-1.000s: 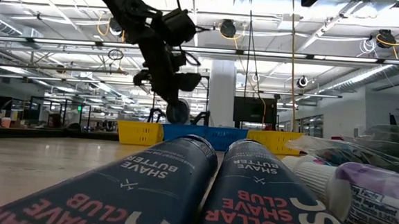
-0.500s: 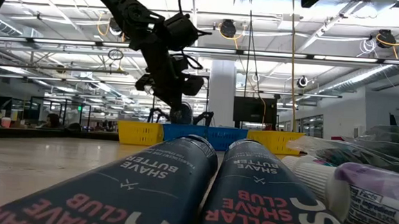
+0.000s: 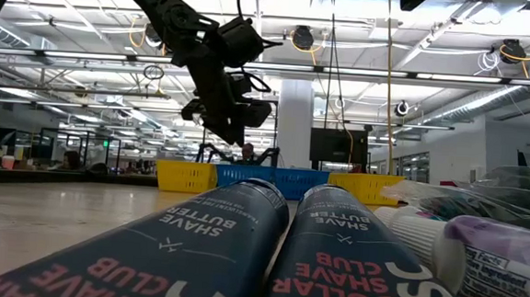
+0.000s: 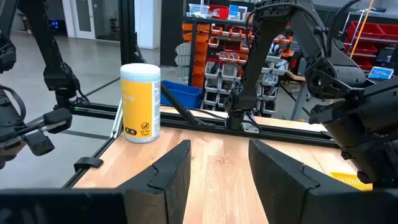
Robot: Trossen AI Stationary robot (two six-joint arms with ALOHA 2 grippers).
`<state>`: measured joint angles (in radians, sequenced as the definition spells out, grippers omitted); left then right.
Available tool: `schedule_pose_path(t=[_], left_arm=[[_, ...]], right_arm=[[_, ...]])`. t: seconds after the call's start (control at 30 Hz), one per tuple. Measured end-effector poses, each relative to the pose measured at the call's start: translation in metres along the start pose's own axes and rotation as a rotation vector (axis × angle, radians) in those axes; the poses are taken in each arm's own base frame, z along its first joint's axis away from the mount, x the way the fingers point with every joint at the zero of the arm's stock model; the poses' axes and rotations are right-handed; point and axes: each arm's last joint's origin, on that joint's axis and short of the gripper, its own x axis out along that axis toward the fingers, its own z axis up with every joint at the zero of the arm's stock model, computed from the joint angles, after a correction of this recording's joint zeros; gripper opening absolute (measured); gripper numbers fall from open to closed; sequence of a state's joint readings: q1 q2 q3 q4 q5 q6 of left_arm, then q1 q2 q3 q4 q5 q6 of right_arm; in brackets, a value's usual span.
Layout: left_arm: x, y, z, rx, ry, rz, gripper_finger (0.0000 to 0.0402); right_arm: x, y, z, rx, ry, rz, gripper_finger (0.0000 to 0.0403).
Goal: Pick & Place Travel size toiletries
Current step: Put the hairbrush into the left blue bin
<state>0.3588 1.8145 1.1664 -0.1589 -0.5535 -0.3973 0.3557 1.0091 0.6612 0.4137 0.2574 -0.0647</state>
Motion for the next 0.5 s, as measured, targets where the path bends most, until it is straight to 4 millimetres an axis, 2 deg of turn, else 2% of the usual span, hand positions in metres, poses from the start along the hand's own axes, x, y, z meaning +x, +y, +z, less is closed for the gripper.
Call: schedule_pose_path(t=[0.27, 0.5], left_arm=[[0.0, -0.002, -0.001, 0.009, 0.028, -0.067, 0.0145], [-0.009, -0.013, -0.004, 0.122, 0.055, -0.198, 0.015]], right_arm=[[0.0, 0.0, -0.005, 0.037, 0.047, 0.002, 0.0155], [-0.002, 0.007, -0.03, 0.174, 0.229, 0.153, 0.0154]])
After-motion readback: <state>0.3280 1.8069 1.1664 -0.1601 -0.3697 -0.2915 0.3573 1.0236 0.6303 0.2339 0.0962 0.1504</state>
